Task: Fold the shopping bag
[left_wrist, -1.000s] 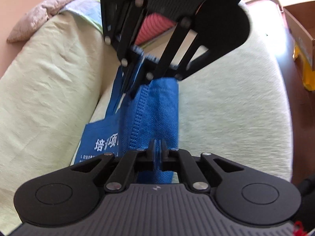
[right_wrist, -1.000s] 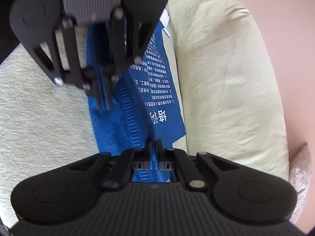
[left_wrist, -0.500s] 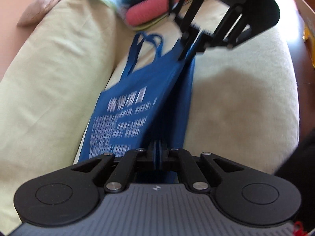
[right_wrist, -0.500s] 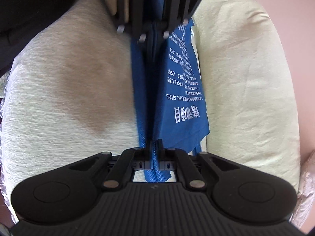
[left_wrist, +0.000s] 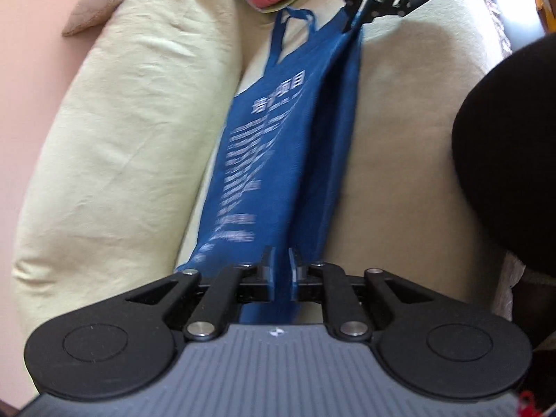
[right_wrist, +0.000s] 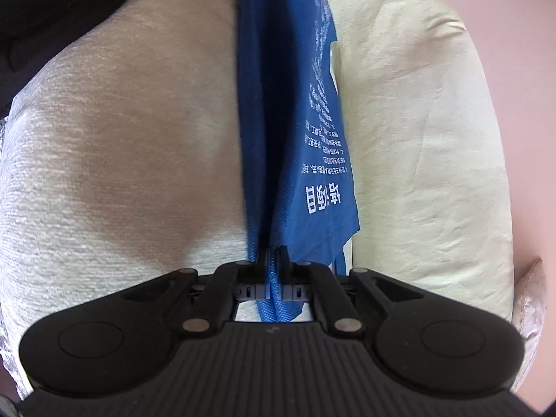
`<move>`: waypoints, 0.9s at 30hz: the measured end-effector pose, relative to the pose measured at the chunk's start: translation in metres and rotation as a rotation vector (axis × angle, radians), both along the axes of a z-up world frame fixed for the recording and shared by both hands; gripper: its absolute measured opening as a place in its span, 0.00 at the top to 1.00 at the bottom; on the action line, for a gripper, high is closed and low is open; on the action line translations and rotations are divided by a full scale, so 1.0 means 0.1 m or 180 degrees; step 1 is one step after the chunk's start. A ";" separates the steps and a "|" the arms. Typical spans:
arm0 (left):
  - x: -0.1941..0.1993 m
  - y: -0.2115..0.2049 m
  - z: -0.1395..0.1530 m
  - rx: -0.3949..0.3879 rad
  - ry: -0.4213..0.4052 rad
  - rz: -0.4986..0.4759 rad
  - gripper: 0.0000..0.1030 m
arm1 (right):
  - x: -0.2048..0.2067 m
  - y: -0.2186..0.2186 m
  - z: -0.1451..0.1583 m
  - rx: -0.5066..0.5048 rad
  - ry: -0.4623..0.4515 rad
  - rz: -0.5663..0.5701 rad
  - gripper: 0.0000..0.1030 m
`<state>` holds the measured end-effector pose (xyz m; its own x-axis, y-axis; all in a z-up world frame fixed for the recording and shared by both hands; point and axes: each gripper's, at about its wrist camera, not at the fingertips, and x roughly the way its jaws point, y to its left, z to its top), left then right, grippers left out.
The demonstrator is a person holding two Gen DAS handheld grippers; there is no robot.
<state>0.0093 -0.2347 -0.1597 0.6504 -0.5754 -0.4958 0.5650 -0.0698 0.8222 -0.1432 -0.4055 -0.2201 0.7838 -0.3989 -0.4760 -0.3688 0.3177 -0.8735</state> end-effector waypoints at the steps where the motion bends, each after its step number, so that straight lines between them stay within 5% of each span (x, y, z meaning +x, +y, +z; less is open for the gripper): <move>1: 0.02 -0.01 -0.05 0.0029 -0.0050 0.0019 0.55 | 0.01 0.00 0.01 0.0005 0.0009 -0.0002 0.96; 6: 0.07 -0.08 -0.21 0.0098 -0.0136 0.0002 0.56 | 0.07 -0.01 0.08 0.0042 0.0044 -0.0058 0.96; 9: 0.14 -0.13 -0.26 0.0077 -0.0311 0.0035 0.99 | 0.08 -0.01 0.08 0.0016 0.0044 -0.0057 0.96; 11: 0.16 -0.10 -0.33 0.0107 -0.0496 -0.0089 1.00 | 0.08 -0.01 0.11 0.0019 0.0001 -0.0053 0.97; 14: 0.14 0.02 -0.54 0.0475 -0.0796 -0.0434 1.00 | 0.00 -0.03 0.16 0.0091 -0.0140 0.0018 0.97; 18: 0.16 0.09 -0.71 0.0791 -0.0852 -0.0744 1.00 | -0.10 -0.03 0.04 0.0000 0.0025 0.0149 0.96; 23: 0.30 -0.02 -0.10 0.0625 0.0136 -0.0424 0.98 | -0.09 -0.03 0.09 0.0080 0.0087 0.0102 0.96; 25: 0.35 -0.02 0.19 0.0448 0.0529 -0.0270 0.86 | -0.08 -0.03 0.11 0.0078 0.0107 0.0107 0.96; 27: 0.37 -0.04 0.55 0.0091 0.0930 -0.0150 0.86 | -0.07 -0.03 0.13 0.0102 0.0116 0.0098 0.96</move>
